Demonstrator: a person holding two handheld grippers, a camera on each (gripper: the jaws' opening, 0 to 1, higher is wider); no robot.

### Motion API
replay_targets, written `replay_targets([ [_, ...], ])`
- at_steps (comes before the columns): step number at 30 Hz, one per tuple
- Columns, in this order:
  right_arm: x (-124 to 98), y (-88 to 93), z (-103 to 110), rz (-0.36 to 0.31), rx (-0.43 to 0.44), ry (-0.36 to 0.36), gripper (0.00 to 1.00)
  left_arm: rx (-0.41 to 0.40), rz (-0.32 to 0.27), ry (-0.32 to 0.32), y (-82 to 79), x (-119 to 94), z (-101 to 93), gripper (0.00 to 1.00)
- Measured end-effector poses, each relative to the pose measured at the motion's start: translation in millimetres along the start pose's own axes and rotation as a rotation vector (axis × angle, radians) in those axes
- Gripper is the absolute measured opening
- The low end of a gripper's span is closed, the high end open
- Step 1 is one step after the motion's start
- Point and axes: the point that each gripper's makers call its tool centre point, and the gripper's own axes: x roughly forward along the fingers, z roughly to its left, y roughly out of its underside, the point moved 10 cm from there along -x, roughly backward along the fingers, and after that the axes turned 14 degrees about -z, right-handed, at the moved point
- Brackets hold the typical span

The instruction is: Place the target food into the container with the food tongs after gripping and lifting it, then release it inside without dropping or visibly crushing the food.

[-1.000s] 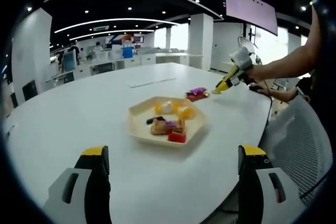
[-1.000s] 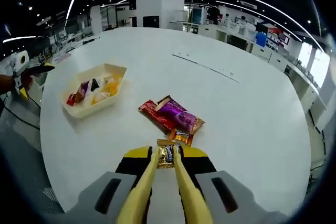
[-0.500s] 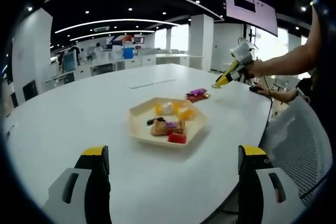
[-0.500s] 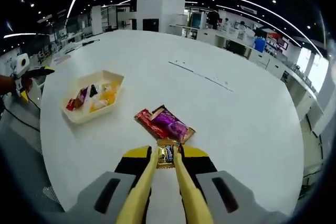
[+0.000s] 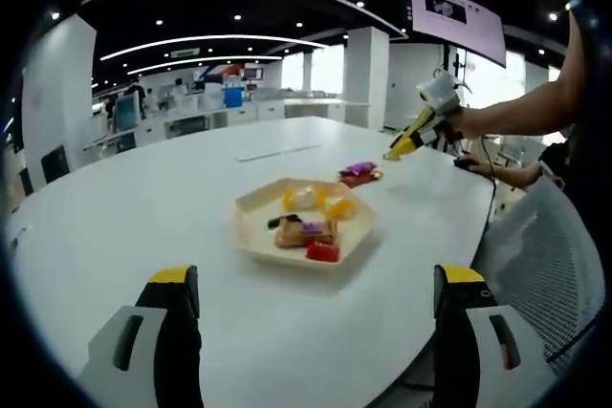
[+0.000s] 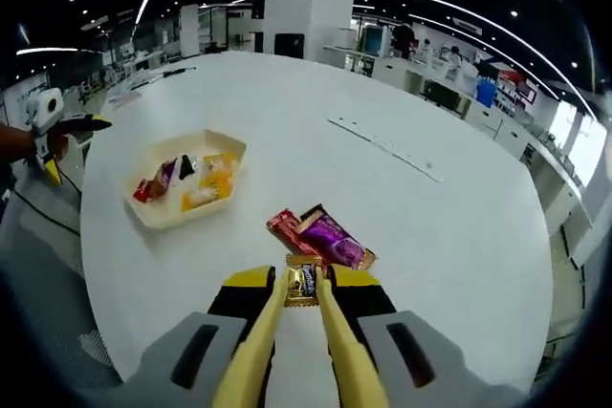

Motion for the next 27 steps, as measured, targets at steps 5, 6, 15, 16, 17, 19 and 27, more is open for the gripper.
replay_targets([
  [5, 10.0, -13.3, 12.5, -0.020, -0.014, -0.032, 0.20, -0.001, -0.003, -0.002, 0.3, -0.3, 0.9, 0.99],
  [6, 13.8, -16.6, 14.9, -0.023, -0.018, -0.041, 0.20, -0.002, -0.004, -0.002, 0.2, -0.4, 0.9, 0.99],
  [15, 39.1, -42.5, 41.7, -0.055, -0.032, -0.106, 0.21, -0.004, -0.007, -0.002, -0.7, -0.3, 0.6, 0.99],
  [16, 42.0, -44.6, 44.4, -0.057, -0.034, -0.113, 0.21, -0.004, -0.007, -0.003, -0.8, -0.3, 0.7, 0.99],
  [17, 45.8, -47.6, 48.6, -0.058, -0.036, -0.123, 0.21, -0.004, -0.008, -0.003, -1.0, -0.4, 0.8, 0.99],
  [19, 50.5, -52.0, 54.5, -0.061, -0.041, -0.136, 0.21, -0.007, -0.009, -0.004, -1.1, -0.4, 0.9, 0.99],
  [27, 73.7, -72.2, 82.8, -0.083, -0.052, -0.201, 0.21, -0.009, -0.006, -0.005, -0.2, 0.0, 1.2, 0.99],
])
